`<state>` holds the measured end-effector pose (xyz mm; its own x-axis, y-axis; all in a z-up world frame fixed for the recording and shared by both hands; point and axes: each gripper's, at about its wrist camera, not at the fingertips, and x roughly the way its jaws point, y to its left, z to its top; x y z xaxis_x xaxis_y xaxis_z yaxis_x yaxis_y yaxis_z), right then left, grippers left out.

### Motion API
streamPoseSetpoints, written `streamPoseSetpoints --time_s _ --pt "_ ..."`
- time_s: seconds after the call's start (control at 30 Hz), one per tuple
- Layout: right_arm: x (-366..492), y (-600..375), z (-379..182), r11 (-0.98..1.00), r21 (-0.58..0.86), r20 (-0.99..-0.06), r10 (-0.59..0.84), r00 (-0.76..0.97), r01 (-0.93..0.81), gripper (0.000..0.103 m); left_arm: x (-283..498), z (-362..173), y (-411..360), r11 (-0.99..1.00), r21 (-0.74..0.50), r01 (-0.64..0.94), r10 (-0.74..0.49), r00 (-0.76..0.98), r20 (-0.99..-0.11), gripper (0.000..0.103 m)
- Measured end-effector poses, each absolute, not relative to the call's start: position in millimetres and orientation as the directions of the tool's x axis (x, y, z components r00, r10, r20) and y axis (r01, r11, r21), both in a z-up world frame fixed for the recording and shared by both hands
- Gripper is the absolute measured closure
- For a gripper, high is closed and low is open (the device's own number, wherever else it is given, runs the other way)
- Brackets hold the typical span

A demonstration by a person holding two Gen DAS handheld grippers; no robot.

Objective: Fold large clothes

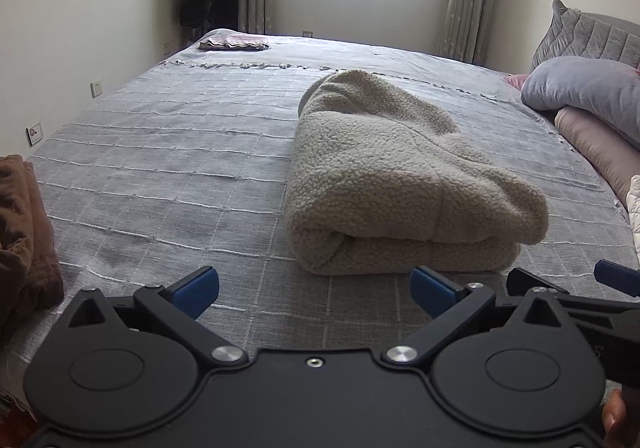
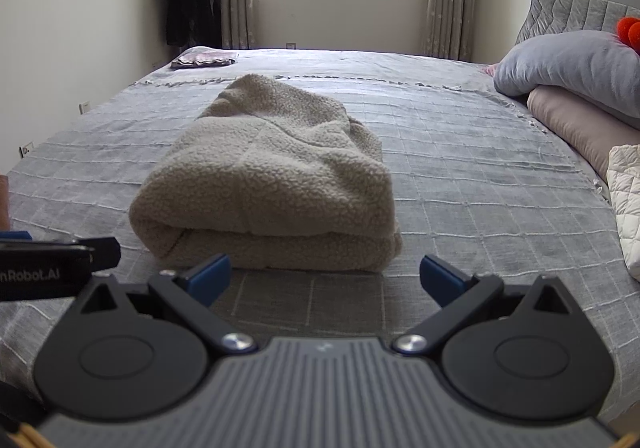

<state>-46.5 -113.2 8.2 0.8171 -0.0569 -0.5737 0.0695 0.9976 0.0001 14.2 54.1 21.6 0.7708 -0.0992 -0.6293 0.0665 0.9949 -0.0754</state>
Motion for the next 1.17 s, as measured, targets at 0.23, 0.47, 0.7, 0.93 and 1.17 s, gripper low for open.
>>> streamPoseSetpoints --time_s 0.23,0.47,0.7,0.93,1.17 --pt "-46.0 -116.5 6.2 0.997 0.003 -0.576 -0.065 0.815 0.081 0.000 16.8 19.6 54.2 0.996 -0.072 0.058 -0.091 0.766 -0.636 0.000" --pt "-46.1 -118.2 4.7 0.996 -0.002 -0.580 -0.076 0.811 0.092 0.000 16.0 18.0 53.1 0.996 -0.070 0.058 -0.089 0.765 -0.637 0.000" --pt "-43.9 -119.4 1.0 0.992 -0.032 -0.602 -0.117 0.790 0.122 0.000 21.0 11.2 56.7 0.997 -0.066 0.036 -0.070 0.755 -0.652 0.000" --pt "-42.9 -122.1 1.1 0.993 -0.029 -0.606 -0.111 0.788 0.117 0.000 22.4 10.3 54.2 0.997 -0.063 0.039 -0.071 0.754 -0.653 0.000" --pt "-41.9 -123.8 0.4 0.993 -0.025 -0.609 -0.108 0.786 0.117 0.000 21.8 9.4 52.0 0.998 -0.055 0.042 -0.067 0.755 -0.653 0.000"
